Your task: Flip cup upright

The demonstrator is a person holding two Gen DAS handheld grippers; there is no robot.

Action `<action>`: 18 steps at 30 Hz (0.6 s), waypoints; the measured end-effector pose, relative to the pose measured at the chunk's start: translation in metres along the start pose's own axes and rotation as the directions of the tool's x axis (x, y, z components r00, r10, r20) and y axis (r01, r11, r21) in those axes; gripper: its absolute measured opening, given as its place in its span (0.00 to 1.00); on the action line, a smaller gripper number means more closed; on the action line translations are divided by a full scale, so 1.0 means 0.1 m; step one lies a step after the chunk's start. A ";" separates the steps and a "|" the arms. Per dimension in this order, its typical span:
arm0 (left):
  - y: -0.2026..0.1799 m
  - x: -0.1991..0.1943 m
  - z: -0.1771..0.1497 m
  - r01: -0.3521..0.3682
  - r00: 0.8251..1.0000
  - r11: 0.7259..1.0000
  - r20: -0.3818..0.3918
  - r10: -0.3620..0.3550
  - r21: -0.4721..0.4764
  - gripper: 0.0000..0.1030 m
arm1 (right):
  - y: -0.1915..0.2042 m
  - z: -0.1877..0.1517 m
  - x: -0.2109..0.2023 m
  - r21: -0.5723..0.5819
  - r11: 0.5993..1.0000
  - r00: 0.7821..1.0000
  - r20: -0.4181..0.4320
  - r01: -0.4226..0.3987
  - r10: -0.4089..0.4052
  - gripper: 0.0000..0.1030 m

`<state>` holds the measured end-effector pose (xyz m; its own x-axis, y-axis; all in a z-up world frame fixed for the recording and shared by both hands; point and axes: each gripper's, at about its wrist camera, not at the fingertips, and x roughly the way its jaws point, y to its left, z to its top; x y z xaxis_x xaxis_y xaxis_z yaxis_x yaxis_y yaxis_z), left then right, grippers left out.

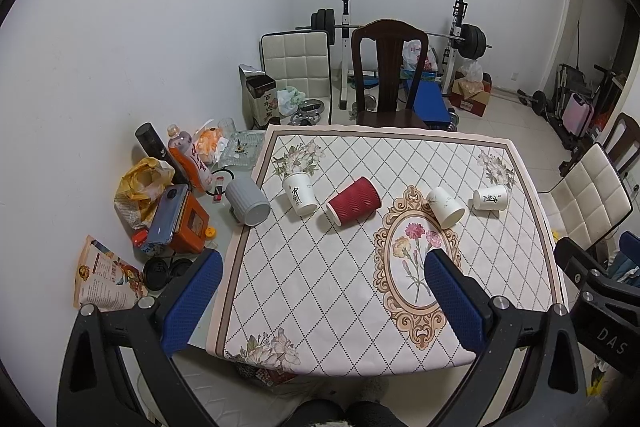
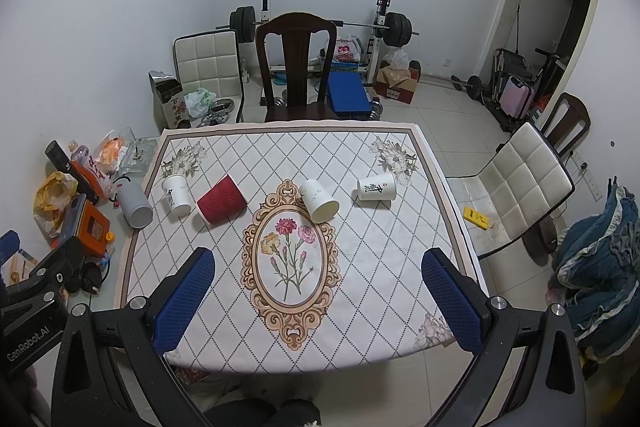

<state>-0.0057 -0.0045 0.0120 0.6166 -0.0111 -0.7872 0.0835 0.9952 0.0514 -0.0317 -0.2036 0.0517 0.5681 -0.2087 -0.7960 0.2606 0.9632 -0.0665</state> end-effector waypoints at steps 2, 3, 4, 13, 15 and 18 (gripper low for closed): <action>0.00 0.01 0.00 0.001 1.000 1.000 0.000 -0.001 0.000 1.00 | 0.01 -0.01 0.03 0.002 1.000 1.000 0.001 0.001 -0.001 1.00; 0.00 0.01 0.00 0.001 1.000 1.000 0.000 -0.001 0.000 1.00 | 0.00 0.00 0.00 0.002 1.000 1.000 0.001 0.000 0.000 1.00; 0.00 0.00 0.00 0.001 1.000 1.000 -0.001 -0.001 0.000 1.00 | 0.00 0.00 0.01 0.003 1.000 1.000 0.002 0.001 -0.001 1.00; -0.01 -0.03 0.00 0.002 1.000 1.000 0.000 -0.002 -0.002 1.00 | 0.01 -0.01 0.03 0.000 1.000 1.000 0.000 0.001 -0.001 1.00; -0.01 -0.04 0.00 0.002 1.000 1.000 -0.001 -0.002 -0.003 1.00 | 0.01 0.00 -0.02 -0.001 1.000 1.000 -0.001 -0.002 0.002 1.00; -0.07 -0.06 0.02 -0.003 1.000 1.000 -0.007 0.003 -0.009 1.00 | 0.00 0.00 -0.03 -0.001 1.000 1.000 -0.003 -0.006 0.006 1.00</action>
<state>-0.0084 -0.0112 0.0181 0.6114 -0.0076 -0.7913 0.0748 0.9960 0.0483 -0.0337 -0.2030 0.0544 0.5669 -0.2024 -0.7985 0.2563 0.9646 -0.0625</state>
